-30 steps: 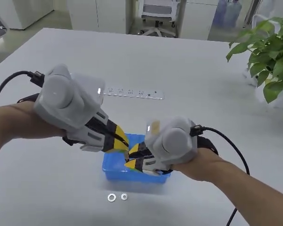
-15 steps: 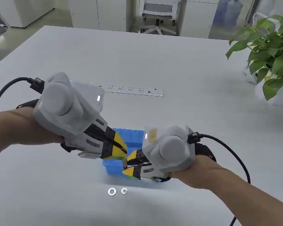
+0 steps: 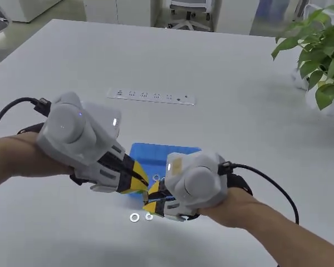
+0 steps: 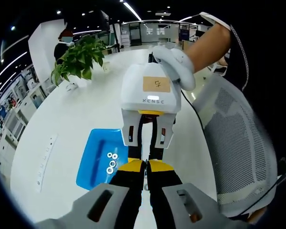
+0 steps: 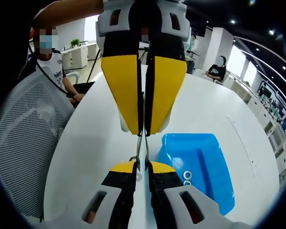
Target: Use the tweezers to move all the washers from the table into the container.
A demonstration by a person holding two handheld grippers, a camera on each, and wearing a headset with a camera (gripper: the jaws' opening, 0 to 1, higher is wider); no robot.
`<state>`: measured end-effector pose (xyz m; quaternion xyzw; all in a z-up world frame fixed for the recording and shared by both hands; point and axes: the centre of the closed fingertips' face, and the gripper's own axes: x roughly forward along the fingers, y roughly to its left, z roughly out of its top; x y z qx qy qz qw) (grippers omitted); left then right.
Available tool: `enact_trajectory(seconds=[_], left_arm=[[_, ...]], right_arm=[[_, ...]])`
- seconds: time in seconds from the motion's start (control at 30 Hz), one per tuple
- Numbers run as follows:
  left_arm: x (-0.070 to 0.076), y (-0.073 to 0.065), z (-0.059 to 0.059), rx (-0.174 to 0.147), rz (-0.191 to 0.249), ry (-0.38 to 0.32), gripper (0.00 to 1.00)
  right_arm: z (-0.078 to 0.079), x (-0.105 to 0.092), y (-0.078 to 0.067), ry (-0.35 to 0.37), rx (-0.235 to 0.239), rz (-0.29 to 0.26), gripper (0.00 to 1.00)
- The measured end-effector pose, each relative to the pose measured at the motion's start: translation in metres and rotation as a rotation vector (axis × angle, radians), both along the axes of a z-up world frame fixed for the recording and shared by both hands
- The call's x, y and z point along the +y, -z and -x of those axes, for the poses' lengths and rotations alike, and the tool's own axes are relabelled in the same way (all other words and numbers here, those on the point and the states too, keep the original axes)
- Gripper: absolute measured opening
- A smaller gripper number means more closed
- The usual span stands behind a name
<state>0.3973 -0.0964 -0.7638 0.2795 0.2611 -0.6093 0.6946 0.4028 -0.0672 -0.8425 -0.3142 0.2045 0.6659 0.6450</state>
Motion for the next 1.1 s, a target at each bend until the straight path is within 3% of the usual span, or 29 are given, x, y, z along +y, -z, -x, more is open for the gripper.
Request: enact_trajectory(seconds=[0.77, 1.1], left_arm=[[-0.002, 0.026, 0.006, 0.055, 0.009, 0.001, 0.06], [-0.003, 0.025, 0.002, 0.060, 0.018, -0.008, 0.06]], right_arm=[[0.009, -0.004, 0.026, 0.001, 0.054, 0.017, 0.12], [0.005, -0.004, 0.026, 0.005, 0.058, 0.008, 0.12]])
